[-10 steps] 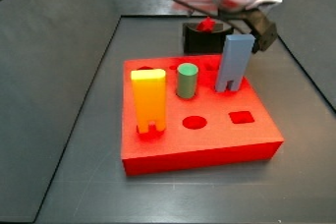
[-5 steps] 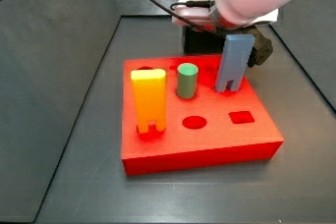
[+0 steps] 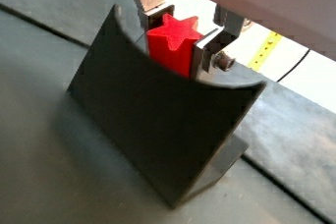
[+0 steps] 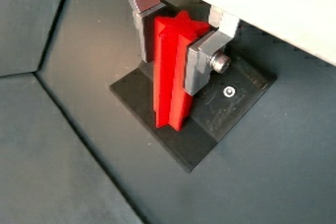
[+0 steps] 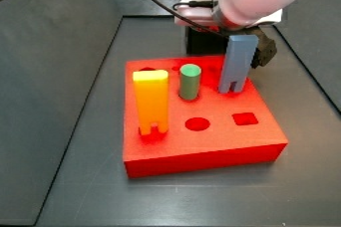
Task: Pick up the star object. Move up. Place the star object on the fixture. Regrasp the star object. Move to above the board. Insert the star object.
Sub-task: Move to above the board.
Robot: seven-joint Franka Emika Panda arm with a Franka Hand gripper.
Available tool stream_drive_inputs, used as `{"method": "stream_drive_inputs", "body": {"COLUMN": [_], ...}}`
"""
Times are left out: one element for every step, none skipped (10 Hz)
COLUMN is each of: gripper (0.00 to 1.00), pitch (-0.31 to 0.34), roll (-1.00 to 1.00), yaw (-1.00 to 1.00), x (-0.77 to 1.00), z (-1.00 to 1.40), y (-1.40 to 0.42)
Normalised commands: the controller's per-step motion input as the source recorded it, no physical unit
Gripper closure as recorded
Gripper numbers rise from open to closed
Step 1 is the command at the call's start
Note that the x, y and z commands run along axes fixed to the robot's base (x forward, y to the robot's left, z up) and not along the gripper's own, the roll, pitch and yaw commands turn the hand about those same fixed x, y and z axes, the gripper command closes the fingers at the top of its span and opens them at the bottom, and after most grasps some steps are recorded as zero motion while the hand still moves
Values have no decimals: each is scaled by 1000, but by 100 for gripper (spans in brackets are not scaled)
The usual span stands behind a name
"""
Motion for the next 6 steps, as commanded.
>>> {"method": "stream_drive_inputs", "body": {"gripper": [100,100,100,100,100,100], "pitch": [284,242,174,117,64,25], "roll": [35,14,-8,-6,-5,-4], "yaw": [209,229,254,256,244,221], "x": [-8,-3,2,3,6,9], "z": [1000,1000,1000,1000,1000,1000], "y": [-81,-77,-73,-74,-73,-70]}}
